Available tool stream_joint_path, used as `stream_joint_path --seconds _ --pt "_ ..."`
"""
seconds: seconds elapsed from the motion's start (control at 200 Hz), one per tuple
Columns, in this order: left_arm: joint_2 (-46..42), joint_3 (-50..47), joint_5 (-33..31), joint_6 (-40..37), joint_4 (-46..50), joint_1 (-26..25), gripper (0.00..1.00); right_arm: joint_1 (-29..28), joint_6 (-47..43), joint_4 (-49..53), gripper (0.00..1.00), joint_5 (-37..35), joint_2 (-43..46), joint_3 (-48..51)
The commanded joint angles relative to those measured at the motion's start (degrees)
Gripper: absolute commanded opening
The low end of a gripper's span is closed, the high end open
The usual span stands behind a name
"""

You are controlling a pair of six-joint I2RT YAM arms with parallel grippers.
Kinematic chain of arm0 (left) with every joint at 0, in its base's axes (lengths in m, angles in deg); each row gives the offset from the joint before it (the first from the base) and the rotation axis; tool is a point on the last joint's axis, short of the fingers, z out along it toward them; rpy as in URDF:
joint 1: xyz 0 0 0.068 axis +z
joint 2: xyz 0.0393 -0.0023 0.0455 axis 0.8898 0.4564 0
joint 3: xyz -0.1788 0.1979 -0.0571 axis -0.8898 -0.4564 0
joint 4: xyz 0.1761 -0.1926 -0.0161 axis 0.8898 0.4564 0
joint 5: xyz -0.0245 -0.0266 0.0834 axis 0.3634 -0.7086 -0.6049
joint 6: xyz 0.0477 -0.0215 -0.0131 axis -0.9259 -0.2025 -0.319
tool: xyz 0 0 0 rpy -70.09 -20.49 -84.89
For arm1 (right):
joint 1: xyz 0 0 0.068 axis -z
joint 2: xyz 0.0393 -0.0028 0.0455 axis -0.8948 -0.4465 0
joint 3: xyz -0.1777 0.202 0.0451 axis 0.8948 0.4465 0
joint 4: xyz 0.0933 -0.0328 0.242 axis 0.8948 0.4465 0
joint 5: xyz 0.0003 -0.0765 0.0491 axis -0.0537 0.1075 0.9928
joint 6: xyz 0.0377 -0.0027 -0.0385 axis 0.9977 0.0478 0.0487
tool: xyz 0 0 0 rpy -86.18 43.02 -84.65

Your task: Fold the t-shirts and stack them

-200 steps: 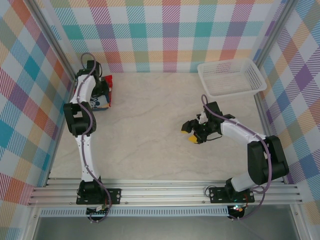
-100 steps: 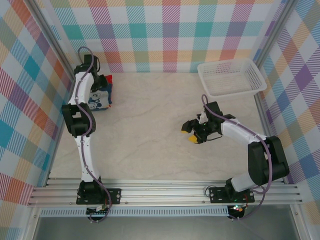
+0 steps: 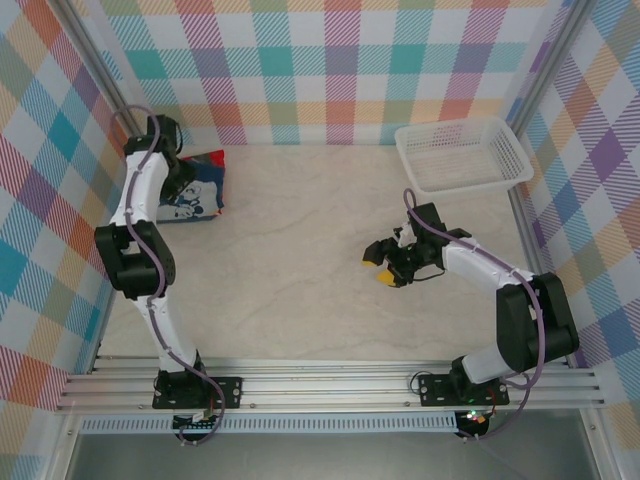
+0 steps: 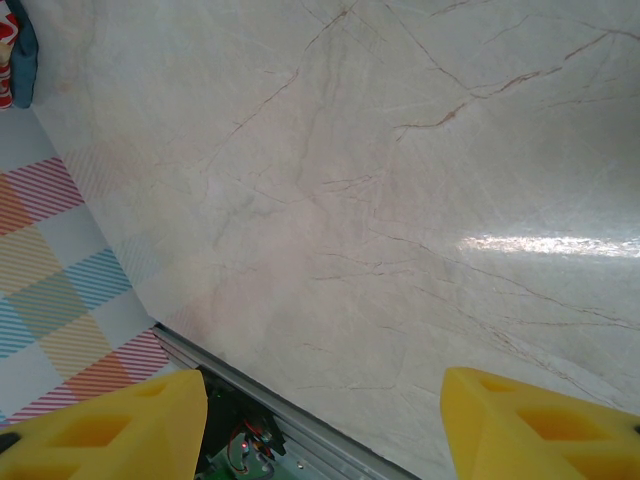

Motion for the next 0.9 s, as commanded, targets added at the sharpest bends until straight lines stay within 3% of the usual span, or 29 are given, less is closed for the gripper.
stream_joint_path --seconds 0.0,0.16,0.28,0.44,0.565,0.675,0.895 --pt "5.4 2.4 2.3 7.7 0.9 5.2 0.54 0.3 -0.6 0.1 0.63 0.4 0.8 0.1" --pt "11.5 9.0 4.3 6.2 -2.5 7.0 0.52 0.4 -0.6 0.4 0.63 0.3 1.4 1.0" --pt "19.3 18.9 6.2 7.9 5.7 7.5 0.43 0.3 -0.6 0.5 0.63 0.4 1.3 1.1" --pt "17.6 13.5 5.4 10.3 -3.7 7.5 0.44 0.3 -0.6 0.6 0.63 0.3 0.9 0.4" --pt "23.2 22.3 3.3 10.3 1.4 7.5 0.44 0.4 -0.6 0.8 0.63 0.3 0.4 -0.2" --pt "26.5 26.2 3.6 11.3 0.0 9.9 0.44 0.3 -1.0 1.4 0.63 0.2 0.7 -0.7" --pt "26.2 32.2 2.6 10.9 0.3 10.0 0.50 0.4 -1.1 2.4 0.63 0.0 1.6 -0.2"
